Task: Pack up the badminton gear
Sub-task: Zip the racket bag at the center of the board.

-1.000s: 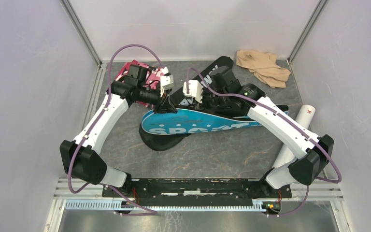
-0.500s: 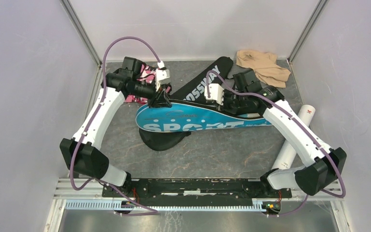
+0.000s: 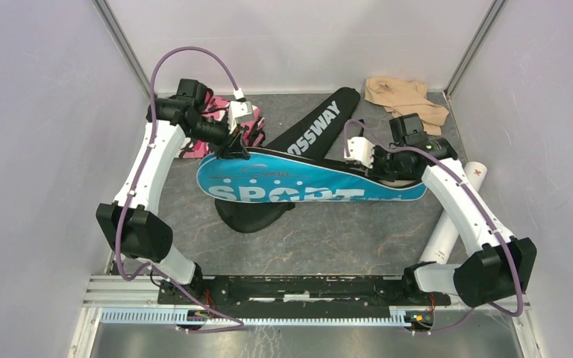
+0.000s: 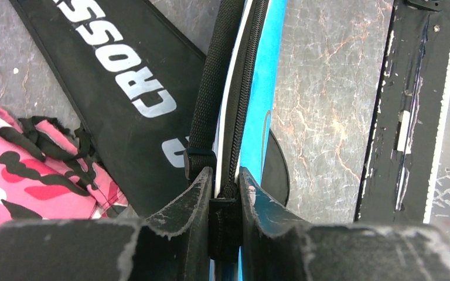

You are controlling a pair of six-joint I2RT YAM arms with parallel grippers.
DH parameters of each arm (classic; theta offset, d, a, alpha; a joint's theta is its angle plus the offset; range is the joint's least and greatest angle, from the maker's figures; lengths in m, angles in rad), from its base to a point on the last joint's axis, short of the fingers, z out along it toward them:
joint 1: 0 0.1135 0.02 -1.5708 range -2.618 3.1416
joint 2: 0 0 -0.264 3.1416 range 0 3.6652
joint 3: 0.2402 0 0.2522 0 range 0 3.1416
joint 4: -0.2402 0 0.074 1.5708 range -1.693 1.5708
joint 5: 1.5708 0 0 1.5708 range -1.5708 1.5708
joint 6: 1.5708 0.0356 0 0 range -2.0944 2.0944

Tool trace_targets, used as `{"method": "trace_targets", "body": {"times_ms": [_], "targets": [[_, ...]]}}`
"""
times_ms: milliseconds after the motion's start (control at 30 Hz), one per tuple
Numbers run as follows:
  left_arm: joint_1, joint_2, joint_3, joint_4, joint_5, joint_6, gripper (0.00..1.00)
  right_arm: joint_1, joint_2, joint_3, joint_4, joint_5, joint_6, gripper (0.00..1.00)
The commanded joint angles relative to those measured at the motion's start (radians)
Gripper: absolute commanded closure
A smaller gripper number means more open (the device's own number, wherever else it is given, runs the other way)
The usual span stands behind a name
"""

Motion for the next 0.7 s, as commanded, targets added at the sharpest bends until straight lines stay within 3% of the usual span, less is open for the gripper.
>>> {"method": "trace_targets", "body": {"times_ms": [0,367,667], "targets": [[0.055,0.011,0.066,-0.069,-0.07,0.119,0.98,-0.098,-0.028,-0.031,-0.043,0.073,-0.095,1.0],[0.124,0.015,0.077,-0.077,-0.12,0.199,0.98,-0.394,0.038,-0.083,-0.021,0.106,-0.248,1.0],[0.136,0.031,0.107,-0.078,-0.168,0.221,0.98,-0.54,0.115,-0.082,0.028,0.118,-0.313,1.0]]}}
